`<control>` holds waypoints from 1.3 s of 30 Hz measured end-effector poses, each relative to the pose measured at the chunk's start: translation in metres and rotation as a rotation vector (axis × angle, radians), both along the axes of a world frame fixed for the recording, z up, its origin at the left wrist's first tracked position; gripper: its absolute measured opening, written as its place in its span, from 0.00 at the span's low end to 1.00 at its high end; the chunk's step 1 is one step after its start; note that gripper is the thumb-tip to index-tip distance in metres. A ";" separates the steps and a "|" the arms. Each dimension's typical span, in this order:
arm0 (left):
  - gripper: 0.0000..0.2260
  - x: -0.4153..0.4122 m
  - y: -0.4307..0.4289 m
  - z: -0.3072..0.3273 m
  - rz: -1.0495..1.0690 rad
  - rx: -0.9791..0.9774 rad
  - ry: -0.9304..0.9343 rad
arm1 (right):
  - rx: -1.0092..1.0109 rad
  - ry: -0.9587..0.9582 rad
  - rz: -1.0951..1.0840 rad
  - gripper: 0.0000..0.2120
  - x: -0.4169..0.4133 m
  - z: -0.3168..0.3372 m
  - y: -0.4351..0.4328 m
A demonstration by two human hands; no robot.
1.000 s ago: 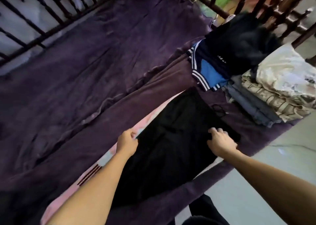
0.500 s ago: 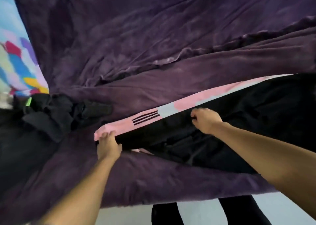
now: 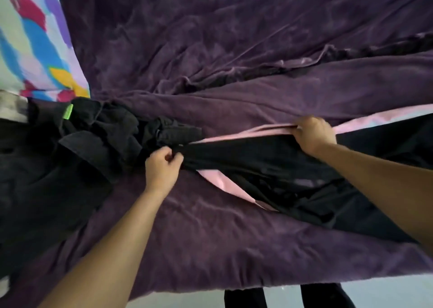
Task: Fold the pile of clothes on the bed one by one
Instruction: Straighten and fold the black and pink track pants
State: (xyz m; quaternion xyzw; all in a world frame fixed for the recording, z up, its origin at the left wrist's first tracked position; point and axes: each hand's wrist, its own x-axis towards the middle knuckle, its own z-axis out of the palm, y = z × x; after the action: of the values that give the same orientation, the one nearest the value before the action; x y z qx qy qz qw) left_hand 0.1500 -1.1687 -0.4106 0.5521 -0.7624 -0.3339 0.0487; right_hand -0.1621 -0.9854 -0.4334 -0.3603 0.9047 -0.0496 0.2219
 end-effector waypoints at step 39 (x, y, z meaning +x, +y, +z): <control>0.06 -0.117 0.248 0.028 -0.548 0.072 -0.245 | 0.352 -0.009 -0.130 0.19 0.016 0.033 0.321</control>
State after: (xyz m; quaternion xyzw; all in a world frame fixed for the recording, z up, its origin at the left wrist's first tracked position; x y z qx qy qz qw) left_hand 0.0330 -0.9205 -0.3830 0.3631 -0.8710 -0.2924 -0.1551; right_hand -0.1462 -0.6642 -0.4008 -0.2563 0.9198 0.0936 0.2819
